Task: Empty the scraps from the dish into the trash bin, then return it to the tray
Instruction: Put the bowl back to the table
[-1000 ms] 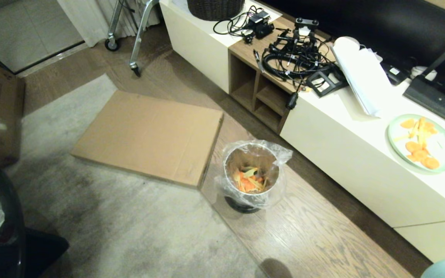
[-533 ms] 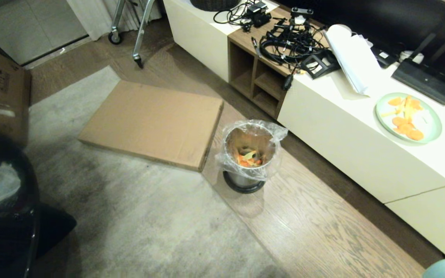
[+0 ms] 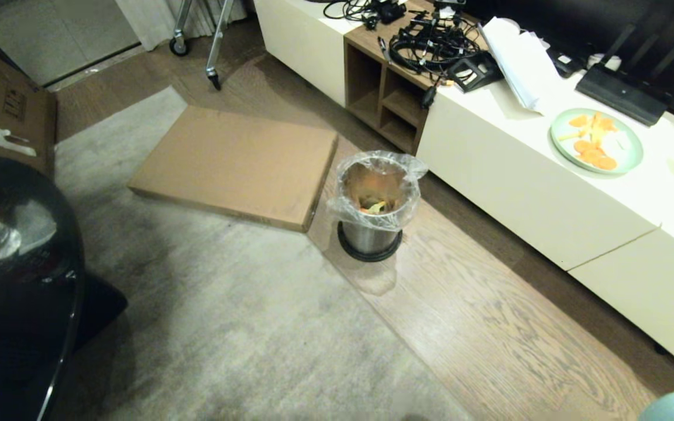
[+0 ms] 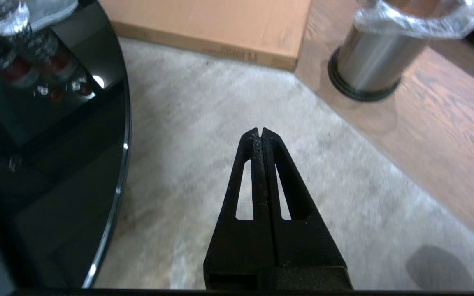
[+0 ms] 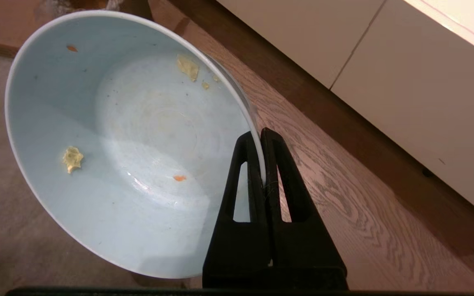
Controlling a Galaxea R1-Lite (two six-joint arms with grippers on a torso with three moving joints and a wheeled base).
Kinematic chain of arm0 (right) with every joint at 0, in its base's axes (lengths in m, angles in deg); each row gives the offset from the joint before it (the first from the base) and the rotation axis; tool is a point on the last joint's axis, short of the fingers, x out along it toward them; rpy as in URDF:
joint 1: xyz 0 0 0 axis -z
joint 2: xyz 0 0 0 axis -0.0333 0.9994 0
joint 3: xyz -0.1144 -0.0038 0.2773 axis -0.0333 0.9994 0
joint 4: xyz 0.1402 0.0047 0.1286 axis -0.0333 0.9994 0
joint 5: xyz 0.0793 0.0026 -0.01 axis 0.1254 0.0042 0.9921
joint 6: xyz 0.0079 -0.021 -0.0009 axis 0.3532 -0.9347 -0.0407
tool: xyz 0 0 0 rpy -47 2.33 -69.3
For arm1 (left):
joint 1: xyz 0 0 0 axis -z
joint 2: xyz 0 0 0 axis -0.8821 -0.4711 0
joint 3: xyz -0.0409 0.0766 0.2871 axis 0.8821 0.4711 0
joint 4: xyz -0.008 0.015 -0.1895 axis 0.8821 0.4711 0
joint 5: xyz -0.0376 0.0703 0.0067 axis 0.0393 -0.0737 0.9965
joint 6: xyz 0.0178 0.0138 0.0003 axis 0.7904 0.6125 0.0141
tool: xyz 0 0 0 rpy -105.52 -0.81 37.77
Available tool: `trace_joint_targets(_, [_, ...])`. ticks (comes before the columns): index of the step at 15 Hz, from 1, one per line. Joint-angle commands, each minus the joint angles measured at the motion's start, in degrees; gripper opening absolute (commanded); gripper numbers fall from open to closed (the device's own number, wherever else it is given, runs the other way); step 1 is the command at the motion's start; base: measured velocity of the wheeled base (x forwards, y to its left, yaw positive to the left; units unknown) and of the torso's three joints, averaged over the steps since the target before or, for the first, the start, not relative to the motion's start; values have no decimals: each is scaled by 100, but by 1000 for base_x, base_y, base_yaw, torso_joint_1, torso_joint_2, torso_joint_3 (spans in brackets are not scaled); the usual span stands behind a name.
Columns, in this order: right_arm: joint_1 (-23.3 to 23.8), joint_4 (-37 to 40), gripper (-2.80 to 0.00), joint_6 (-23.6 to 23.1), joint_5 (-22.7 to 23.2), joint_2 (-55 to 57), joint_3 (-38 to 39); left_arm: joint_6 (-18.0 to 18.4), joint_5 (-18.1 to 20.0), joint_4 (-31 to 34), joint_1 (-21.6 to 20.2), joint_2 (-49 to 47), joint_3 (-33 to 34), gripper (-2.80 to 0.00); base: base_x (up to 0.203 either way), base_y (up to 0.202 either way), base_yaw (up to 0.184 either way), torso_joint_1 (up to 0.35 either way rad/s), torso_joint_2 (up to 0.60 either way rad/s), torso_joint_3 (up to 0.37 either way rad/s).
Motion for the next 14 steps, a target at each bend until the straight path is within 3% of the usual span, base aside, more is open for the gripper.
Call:
trace_joint_targets(1, [0, 3, -280, 1, -2, 7, 0, -3, -2, -2, 0, 2, 0, -280, -185, 0, -2, 2, 0, 5])
trace_joint_targets(3, [0, 3, -280, 1, -2, 7, 0, -3, -2, -2, 0, 2, 0, -280, -127, 0, -1, -4, 5, 1])
trace_joint_targets(14, [0, -6, -280, 10, -2, 7, 0, -3, -2, -2, 0, 2, 0, -280, 0, 0, 0, 0, 0, 0])
